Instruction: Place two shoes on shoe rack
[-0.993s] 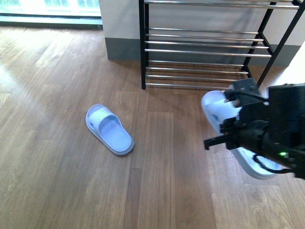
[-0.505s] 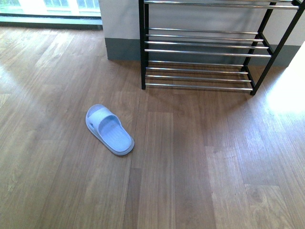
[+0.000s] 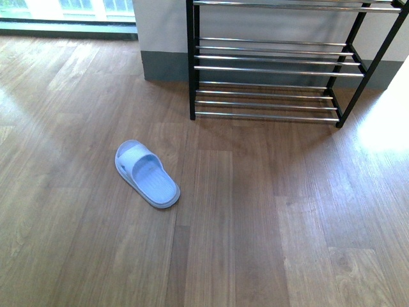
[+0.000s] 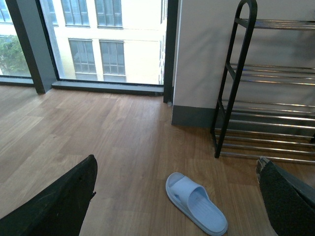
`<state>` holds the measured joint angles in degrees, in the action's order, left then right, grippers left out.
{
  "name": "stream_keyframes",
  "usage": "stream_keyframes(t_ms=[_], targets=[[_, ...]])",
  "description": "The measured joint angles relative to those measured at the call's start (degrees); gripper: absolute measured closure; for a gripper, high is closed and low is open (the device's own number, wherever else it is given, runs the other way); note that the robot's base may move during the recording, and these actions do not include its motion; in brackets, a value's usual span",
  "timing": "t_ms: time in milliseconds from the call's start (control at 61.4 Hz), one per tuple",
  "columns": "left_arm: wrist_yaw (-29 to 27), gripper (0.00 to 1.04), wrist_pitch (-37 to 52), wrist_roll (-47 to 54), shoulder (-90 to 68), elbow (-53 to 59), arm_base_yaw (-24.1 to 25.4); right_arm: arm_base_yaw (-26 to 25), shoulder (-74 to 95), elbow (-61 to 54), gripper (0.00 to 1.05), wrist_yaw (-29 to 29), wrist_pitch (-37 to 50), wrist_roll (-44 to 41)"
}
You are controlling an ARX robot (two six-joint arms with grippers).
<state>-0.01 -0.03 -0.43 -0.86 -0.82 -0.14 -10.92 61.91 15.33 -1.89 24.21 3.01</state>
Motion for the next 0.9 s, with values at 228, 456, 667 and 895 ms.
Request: stream_keyframes(t_ms=[228, 456, 667, 895], targets=[[0.0, 0.09, 0.0, 0.0, 0.0, 0.0, 0.0, 0.0, 0.0, 0.0, 1.03, 0.0, 0.0, 0.0], [0.0, 0.09, 0.0, 0.0, 0.0, 0.0, 0.0, 0.0, 0.0, -0.1, 1.03, 0.0, 0.0, 0.0], [0.0, 0.09, 0.0, 0.0, 0.0, 0.0, 0.0, 0.0, -0.1, -0.1, 1.03, 0.2, 0.0, 0.0], [0.0, 0.09, 0.0, 0.0, 0.0, 0.0, 0.0, 0.0, 0.1, -0.1, 1.03, 0.2, 0.0, 0.0]])
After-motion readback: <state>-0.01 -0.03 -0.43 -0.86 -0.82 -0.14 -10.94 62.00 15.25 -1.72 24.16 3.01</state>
